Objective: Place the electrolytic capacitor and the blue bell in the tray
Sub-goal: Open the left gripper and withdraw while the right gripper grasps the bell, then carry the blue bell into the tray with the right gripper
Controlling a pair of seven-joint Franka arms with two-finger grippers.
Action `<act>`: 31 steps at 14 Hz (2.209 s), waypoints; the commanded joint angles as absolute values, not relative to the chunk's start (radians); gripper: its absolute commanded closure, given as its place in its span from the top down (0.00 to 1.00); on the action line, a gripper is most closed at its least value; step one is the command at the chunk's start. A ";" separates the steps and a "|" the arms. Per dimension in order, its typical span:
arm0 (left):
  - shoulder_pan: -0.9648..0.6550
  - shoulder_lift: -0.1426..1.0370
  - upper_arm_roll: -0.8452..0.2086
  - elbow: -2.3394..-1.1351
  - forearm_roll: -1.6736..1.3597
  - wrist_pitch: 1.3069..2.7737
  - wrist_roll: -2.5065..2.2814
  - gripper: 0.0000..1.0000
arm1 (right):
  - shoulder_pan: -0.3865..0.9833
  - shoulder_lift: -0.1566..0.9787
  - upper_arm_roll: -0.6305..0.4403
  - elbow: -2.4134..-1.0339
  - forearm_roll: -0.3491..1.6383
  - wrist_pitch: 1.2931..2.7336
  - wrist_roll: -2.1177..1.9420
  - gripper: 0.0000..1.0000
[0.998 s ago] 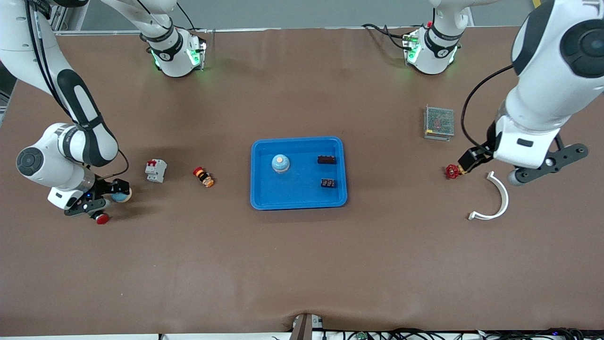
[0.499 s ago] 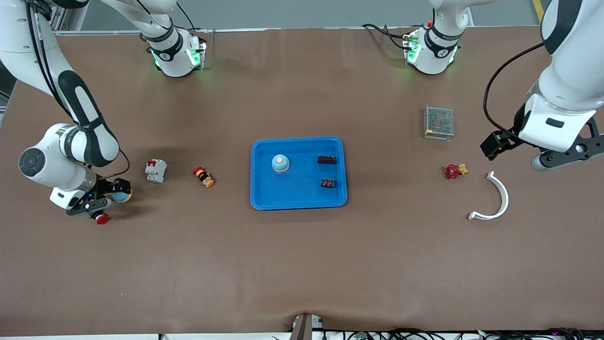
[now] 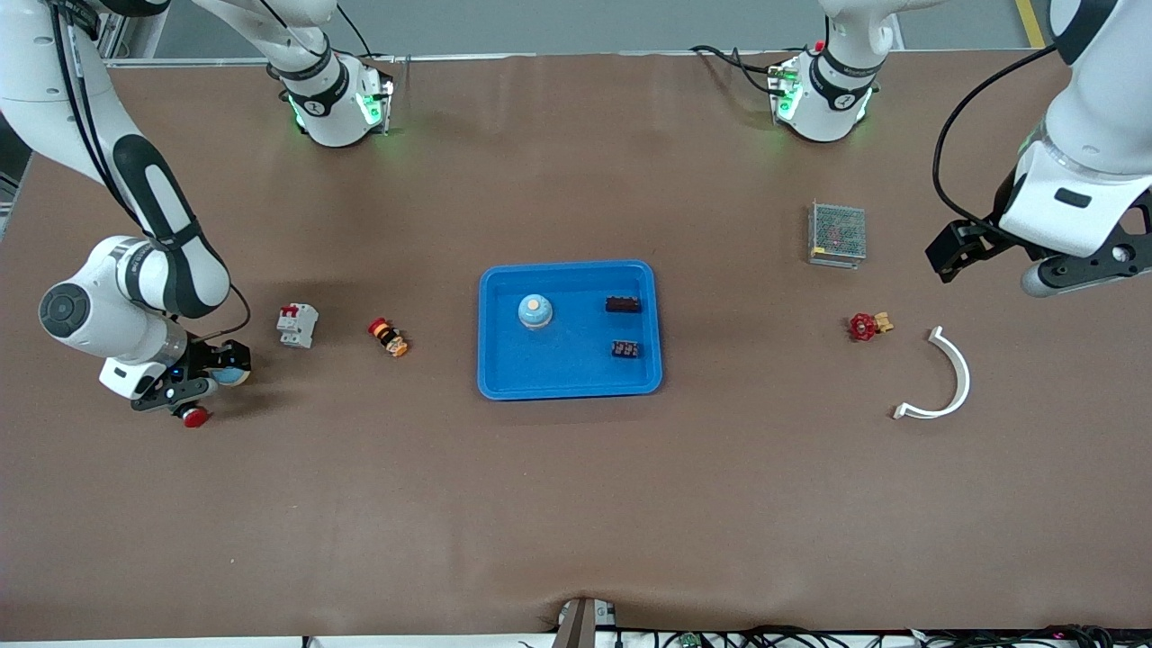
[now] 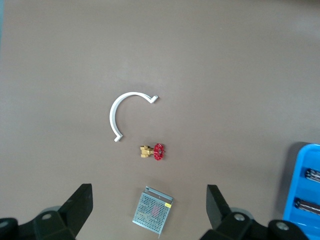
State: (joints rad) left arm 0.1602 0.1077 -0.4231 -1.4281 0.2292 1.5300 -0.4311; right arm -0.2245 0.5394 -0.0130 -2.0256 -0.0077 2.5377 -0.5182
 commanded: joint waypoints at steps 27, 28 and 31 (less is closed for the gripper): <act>0.069 -0.078 -0.180 -1.572 0.006 1.529 -0.157 1.00 | 0.188 0.469 0.003 -1.477 0.005 1.795 0.150 0.43; 0.060 -0.084 -0.178 -1.574 0.020 1.528 -0.156 1.00 | 0.222 0.469 0.003 -1.477 0.011 1.799 0.214 0.43; 0.048 -0.083 -0.175 -1.574 0.025 1.529 -0.156 1.00 | 0.306 0.476 0.003 -1.477 0.064 1.807 0.354 0.43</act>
State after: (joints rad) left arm 0.0497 -0.0544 -0.1759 -1.5494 0.0270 1.5214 -0.1771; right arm 0.2651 0.4600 0.0117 -1.5040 0.0322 1.8131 0.2797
